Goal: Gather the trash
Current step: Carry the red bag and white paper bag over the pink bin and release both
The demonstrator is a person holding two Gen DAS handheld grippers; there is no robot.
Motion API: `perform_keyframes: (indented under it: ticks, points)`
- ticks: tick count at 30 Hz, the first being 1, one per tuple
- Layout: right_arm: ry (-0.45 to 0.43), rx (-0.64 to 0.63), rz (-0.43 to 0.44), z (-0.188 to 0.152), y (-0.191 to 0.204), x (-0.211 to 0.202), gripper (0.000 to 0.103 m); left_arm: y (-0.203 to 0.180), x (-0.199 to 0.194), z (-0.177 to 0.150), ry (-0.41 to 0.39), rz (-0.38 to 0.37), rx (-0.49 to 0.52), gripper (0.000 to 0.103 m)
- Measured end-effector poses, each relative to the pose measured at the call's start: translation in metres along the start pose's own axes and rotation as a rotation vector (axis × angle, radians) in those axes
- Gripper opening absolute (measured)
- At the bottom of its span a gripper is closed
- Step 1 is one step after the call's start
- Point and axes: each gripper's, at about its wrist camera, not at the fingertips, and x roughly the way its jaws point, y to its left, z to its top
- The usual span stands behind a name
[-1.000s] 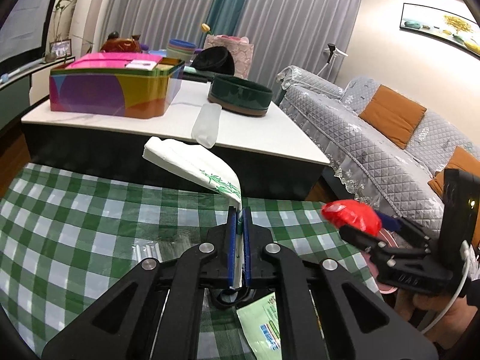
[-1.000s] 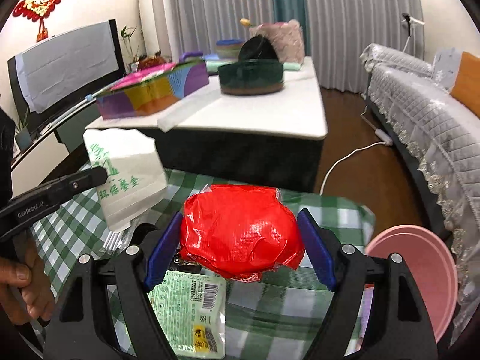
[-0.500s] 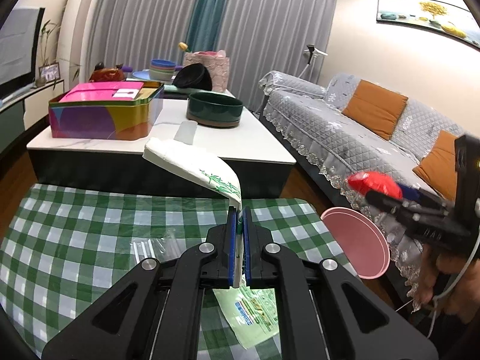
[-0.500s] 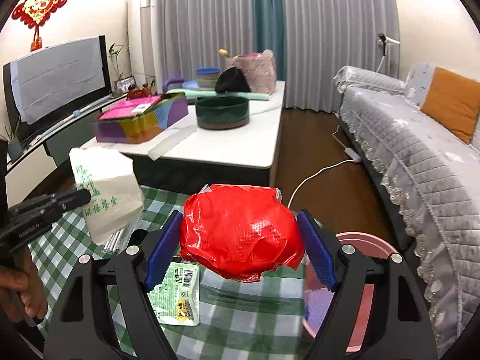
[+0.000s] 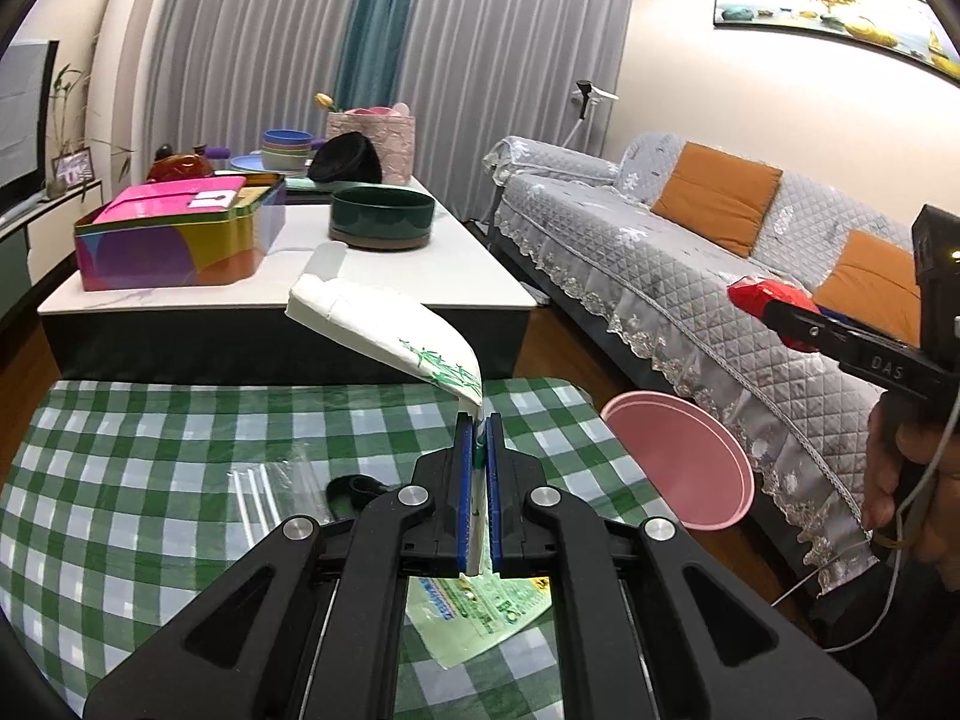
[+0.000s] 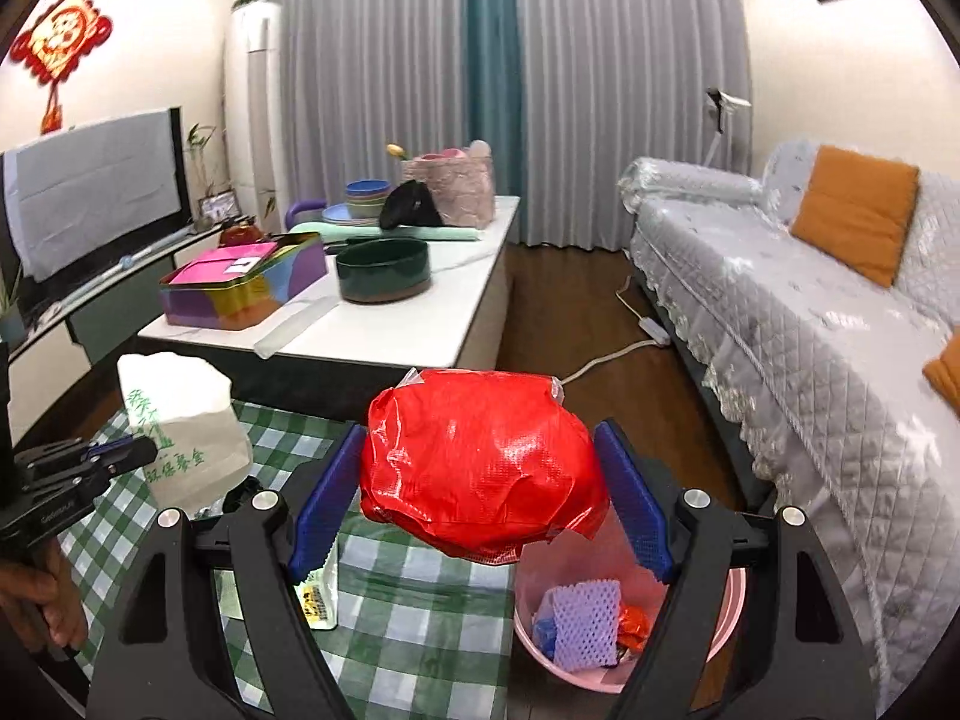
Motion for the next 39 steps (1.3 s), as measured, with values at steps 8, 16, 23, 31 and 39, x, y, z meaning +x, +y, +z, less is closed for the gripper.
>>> perform_keyframes:
  ticks: [8, 16, 23, 31, 39]
  points:
    - [-0.021, -0.018, -0.062, -0.010, -0.021, -0.002, 0.077, -0.022, 0.014, -0.008, 0.030, -0.019, 0.021, 0.004]
    - [-0.049, -0.017, -0.123, -0.010, -0.041, -0.010, 0.077, -0.043, 0.026, -0.009, 0.044, -0.046, 0.056, 0.004]
    - [-0.065, 0.007, -0.185, -0.008, -0.064, -0.018, 0.077, -0.062, 0.034, -0.006, 0.052, -0.079, 0.082, 0.004]
    - [-0.057, 0.054, -0.241, -0.011, -0.092, -0.018, 0.077, -0.074, 0.044, 0.002, 0.053, -0.114, 0.087, 0.004]
    - [-0.043, 0.068, -0.271, -0.012, -0.105, -0.009, 0.077, -0.090, 0.060, 0.016, 0.050, -0.137, 0.102, 0.004]
